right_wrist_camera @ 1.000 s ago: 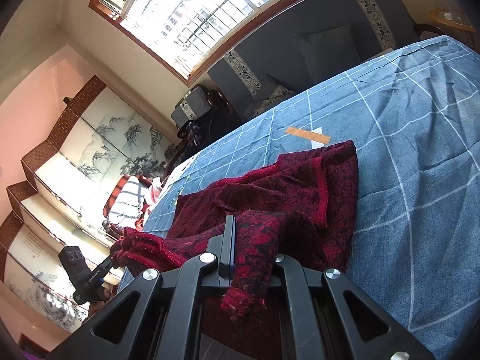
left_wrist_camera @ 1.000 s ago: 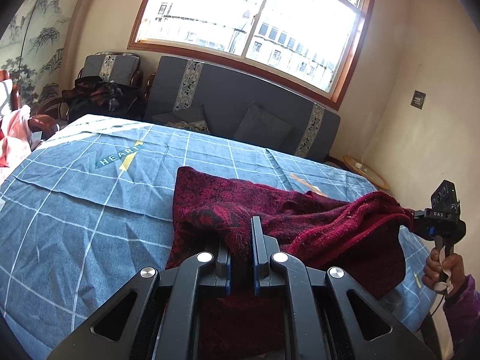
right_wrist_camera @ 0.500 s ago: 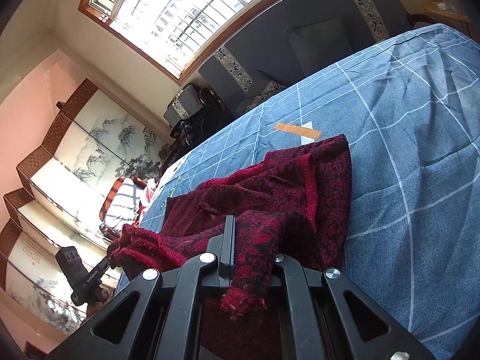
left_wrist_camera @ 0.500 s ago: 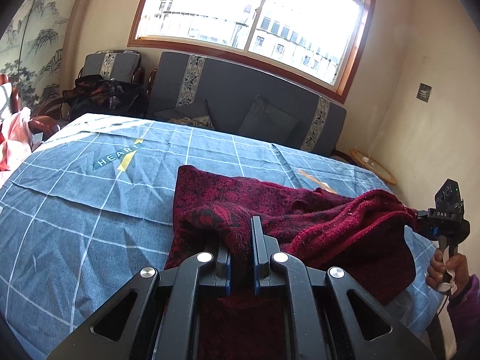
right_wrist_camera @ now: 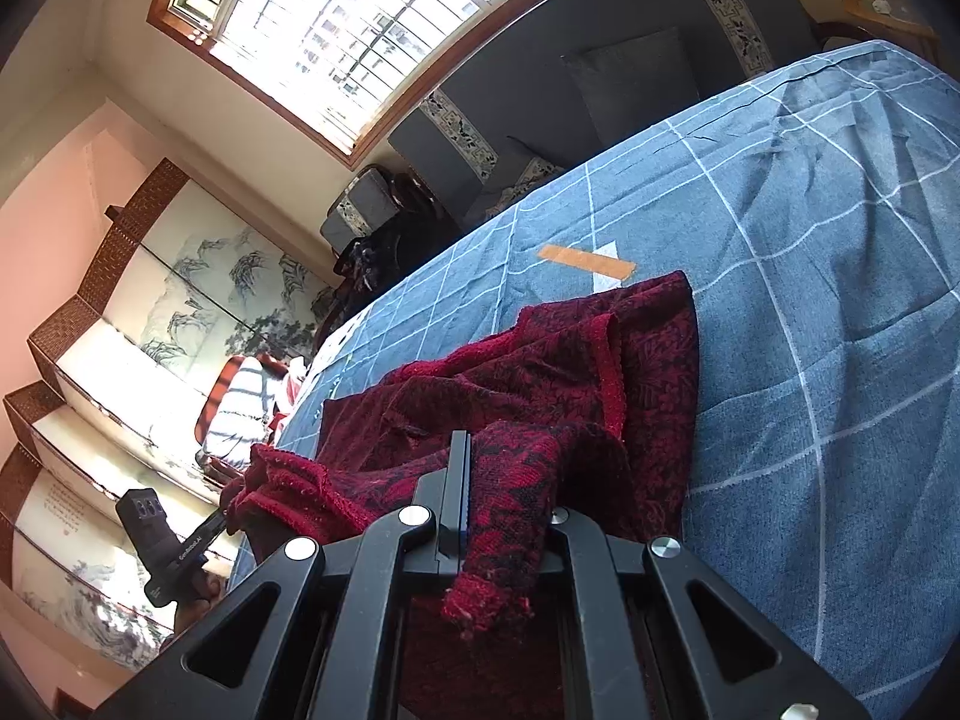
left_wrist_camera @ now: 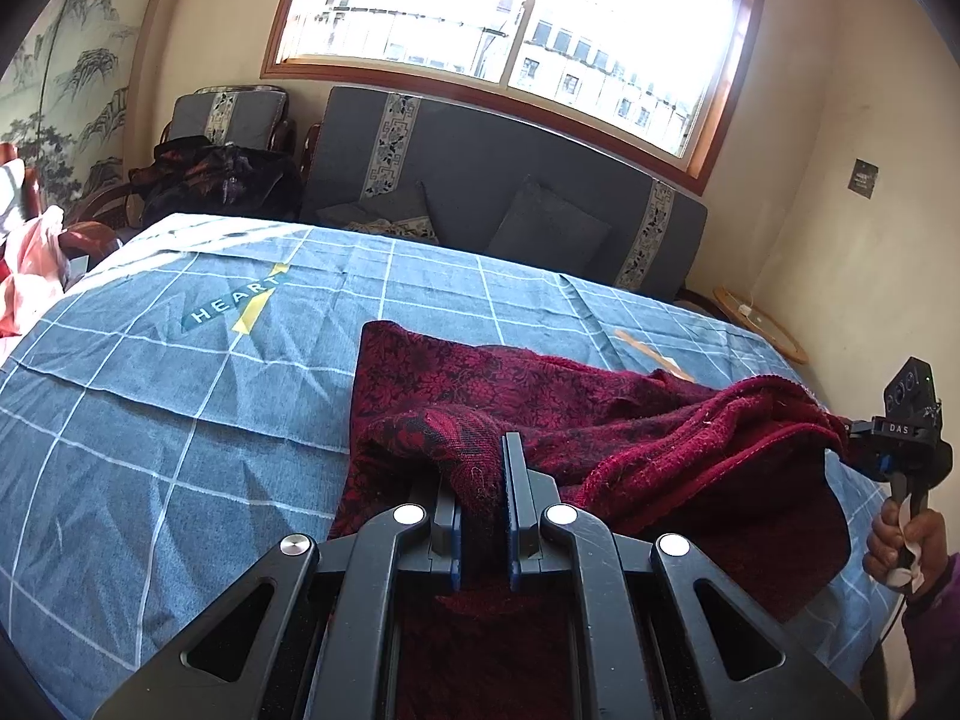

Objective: Fold small clothes

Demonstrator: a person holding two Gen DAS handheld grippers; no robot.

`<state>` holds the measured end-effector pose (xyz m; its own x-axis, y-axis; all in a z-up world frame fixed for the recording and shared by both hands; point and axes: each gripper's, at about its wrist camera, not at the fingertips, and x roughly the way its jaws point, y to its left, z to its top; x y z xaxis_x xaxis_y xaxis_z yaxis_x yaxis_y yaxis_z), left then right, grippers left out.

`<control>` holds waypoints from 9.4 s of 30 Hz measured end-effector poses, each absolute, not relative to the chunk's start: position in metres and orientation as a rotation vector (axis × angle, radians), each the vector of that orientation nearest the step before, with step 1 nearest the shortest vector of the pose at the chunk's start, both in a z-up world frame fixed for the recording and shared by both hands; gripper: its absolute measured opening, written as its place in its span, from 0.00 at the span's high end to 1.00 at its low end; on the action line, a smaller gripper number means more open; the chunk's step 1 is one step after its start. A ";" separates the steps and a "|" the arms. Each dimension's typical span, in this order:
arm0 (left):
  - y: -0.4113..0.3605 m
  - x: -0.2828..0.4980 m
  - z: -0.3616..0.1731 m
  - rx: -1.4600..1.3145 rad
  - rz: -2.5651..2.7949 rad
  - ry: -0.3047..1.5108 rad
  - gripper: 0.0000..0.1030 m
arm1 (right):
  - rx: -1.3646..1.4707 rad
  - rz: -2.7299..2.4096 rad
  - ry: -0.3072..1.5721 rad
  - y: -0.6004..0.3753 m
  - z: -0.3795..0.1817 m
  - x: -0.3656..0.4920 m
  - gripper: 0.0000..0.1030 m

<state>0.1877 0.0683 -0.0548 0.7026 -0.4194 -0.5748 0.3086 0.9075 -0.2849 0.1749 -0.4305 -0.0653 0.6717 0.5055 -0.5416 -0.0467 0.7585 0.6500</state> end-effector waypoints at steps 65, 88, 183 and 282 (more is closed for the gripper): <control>0.053 0.244 -0.083 -0.147 -0.390 0.785 0.85 | 0.689 0.294 0.827 -0.435 -0.074 0.182 0.91; 0.076 0.259 -0.082 -0.465 -0.476 0.878 0.60 | 0.784 0.295 0.820 -0.444 -0.077 0.167 0.91; 0.143 0.257 -0.089 -0.358 -0.606 0.943 0.10 | 0.270 0.324 0.721 -0.345 -0.039 0.129 0.49; -0.175 0.234 -0.036 -0.584 -0.967 1.333 0.76 | 0.782 0.432 0.848 -0.393 -0.080 0.217 0.89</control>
<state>0.2338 -0.1751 -0.0358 -0.0448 -0.8448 -0.5333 0.2447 0.5083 -0.8257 0.2168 -0.3934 -0.0803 0.6020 0.6220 -0.5008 -0.0391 0.6493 0.7595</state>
